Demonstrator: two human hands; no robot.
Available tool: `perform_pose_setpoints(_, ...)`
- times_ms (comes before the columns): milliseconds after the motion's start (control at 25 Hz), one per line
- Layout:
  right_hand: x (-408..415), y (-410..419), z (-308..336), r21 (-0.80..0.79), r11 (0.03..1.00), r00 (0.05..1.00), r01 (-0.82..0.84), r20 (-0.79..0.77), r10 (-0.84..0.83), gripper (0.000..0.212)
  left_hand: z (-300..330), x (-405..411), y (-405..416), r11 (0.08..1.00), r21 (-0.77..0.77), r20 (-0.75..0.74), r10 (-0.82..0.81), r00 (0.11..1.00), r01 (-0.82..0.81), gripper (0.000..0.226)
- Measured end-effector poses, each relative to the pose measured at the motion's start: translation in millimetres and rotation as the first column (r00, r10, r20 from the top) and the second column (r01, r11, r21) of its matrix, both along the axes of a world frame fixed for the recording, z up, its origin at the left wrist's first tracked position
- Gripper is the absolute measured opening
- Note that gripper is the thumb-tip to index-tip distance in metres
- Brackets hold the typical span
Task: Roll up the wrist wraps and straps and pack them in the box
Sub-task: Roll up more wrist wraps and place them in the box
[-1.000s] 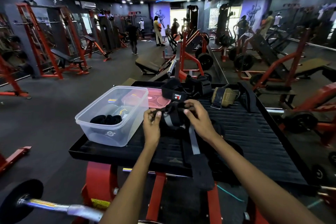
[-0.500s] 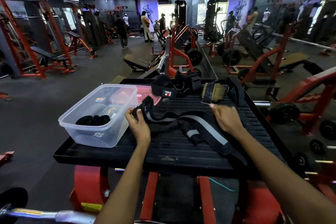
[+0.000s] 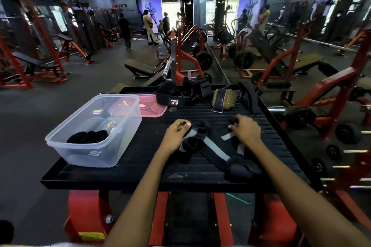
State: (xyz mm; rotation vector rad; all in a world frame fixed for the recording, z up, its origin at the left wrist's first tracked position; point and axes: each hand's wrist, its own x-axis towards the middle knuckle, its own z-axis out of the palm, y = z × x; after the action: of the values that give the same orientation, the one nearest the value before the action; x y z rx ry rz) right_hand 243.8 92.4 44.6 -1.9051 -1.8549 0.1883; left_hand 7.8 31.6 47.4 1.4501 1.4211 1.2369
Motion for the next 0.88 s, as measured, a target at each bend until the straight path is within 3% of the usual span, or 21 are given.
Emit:
perform_pose_setpoints(80, 19, 5, -1, 0.093, 0.979, 0.978, 0.182, 0.088, -0.191, 0.032, 5, 0, 0, 0.999, -0.019, -0.048, -0.031, 0.998, 0.031, 0.012)
perform_pose_setpoints(160, 39, 10, -3, 0.019, 0.951, 0.929, 0.309, 0.205, -0.307, 0.039, 9, -5, 3, 0.998, 0.032, -0.022, 0.062, 0.998, -0.061, 0.010)
perform_pose_setpoints(240, 44, 12, -1, -0.126, 0.920, 0.894, 0.372, 0.316, -0.318, 0.051, 10, -7, 8, 0.982, 0.090, 0.021, 0.166, 0.986, -0.167, 0.007)
perform_pose_setpoints(320, 30, 13, 6, -0.097, 0.941, 0.897, 0.324, 0.347, -0.273, 0.052, 6, -4, 11, 0.967, 0.115, 0.076, 0.222, 0.972, -0.229, 0.005)
perform_pose_setpoints(360, 18, 11, 13, -0.031, 0.976, 0.938, 0.216, 0.284, -0.199, 0.048, 1, -3, 13, 0.961, 0.115, 0.120, 0.236, 0.964, -0.250, 0.005)
perform_pose_setpoints(440, -18, -1, 28, 0.117, 0.983, 0.987, -0.141, -0.067, 0.149, 0.041, -9, -2, 16, 0.952, 0.111, 0.218, 0.257, 0.942, -0.285, 0.009)
perform_pose_setpoints(520, -58, -19, 38, 0.179, 0.899, 0.807, -0.400, -0.396, 0.438, 0.039, -15, -3, 15, 0.939, 0.138, 0.279, 0.269, 0.922, -0.316, 0.015)
perform_pose_setpoints(560, -75, -25, 38, 0.194, 0.861, 0.740, -0.469, -0.445, 0.504, 0.039, -17, -4, 13, 0.931, 0.159, 0.296, 0.272, 0.916, -0.328, 0.018)
perform_pose_setpoints(640, -98, -25, 31, 0.171, 0.814, 0.663, -0.555, -0.501, 0.557, 0.034, -18, -6, 10, 0.920, 0.191, 0.313, 0.274, 0.909, -0.343, 0.020)
perform_pose_setpoints(760, -117, -14, 25, 0.119, 0.821, 0.509, -0.558, -0.733, 0.452, 0.029, -19, -13, 10, 0.893, 0.206, 0.390, 0.301, 0.870, -0.401, 0.021)
perform_pose_setpoints(800, -122, -9, 26, 0.112, 0.828, 0.486, -0.549, -0.764, 0.425, 0.026, -20, -15, 12, 0.881, 0.204, 0.419, 0.315, 0.852, -0.427, 0.021)
perform_pose_setpoints(880, -130, 3, 28, 0.102, 0.808, 0.542, -0.581, -0.692, 0.477, 0.017, -20, -21, 16, 0.862, 0.189, 0.455, 0.348, 0.820, -0.471, 0.023)
